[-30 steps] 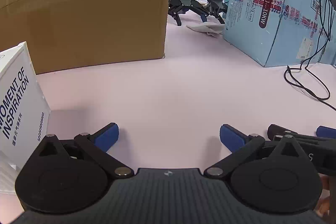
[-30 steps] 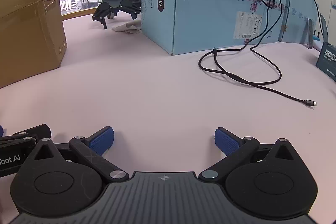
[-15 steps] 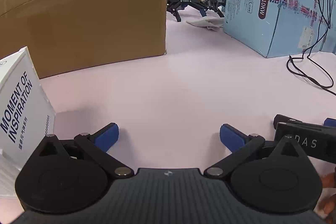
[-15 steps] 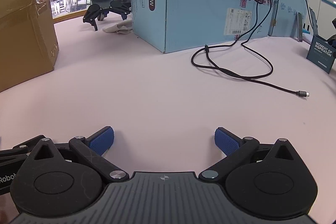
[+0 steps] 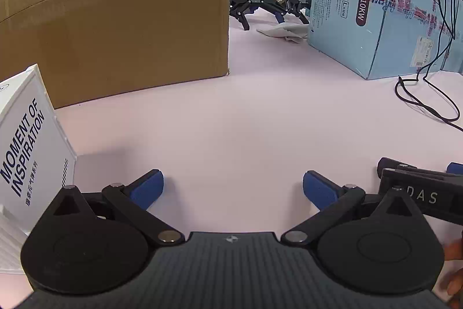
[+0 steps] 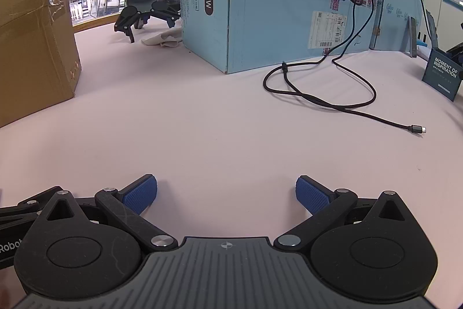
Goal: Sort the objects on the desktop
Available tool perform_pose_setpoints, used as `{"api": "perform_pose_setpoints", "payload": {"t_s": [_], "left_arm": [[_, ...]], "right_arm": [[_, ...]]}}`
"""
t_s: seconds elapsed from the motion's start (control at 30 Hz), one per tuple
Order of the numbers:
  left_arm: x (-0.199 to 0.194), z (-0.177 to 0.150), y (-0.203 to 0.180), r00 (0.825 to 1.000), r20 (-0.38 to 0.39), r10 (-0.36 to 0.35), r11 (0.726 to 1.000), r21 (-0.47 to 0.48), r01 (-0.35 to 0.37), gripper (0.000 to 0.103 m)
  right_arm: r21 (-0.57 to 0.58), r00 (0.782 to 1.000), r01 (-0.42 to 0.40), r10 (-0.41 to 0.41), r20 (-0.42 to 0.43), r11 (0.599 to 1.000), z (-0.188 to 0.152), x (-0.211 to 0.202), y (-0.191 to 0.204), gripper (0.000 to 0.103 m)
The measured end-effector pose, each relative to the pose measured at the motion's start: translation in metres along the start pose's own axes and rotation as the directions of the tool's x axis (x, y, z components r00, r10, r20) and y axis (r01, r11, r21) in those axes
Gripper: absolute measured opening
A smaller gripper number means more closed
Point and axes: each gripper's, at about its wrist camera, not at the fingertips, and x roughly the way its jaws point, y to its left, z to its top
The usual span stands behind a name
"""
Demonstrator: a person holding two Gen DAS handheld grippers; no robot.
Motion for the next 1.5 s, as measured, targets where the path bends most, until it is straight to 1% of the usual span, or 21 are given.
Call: {"api": "perform_pose_setpoints", "payload": {"t_s": [1.0,1.5], "left_arm": [[0.0004,-0.0003,-0.0008,1.000,-0.001,0.008,1.000,0.006,-0.008,0.103],[0.0005,-0.0009,-0.0005,1.000,-0.002,0.010,1.000,0.009,-0.010,0.103]], "right_arm": [[0.008,1.000,-0.003,0.003,0.000,1.000,-0.0006,-0.0003,-0.0015,0.103],[-0.006,1.000,0.016,-0.016,-0.004,1.000,-0.0047,-0.0078,-0.0032,0.103]]}}
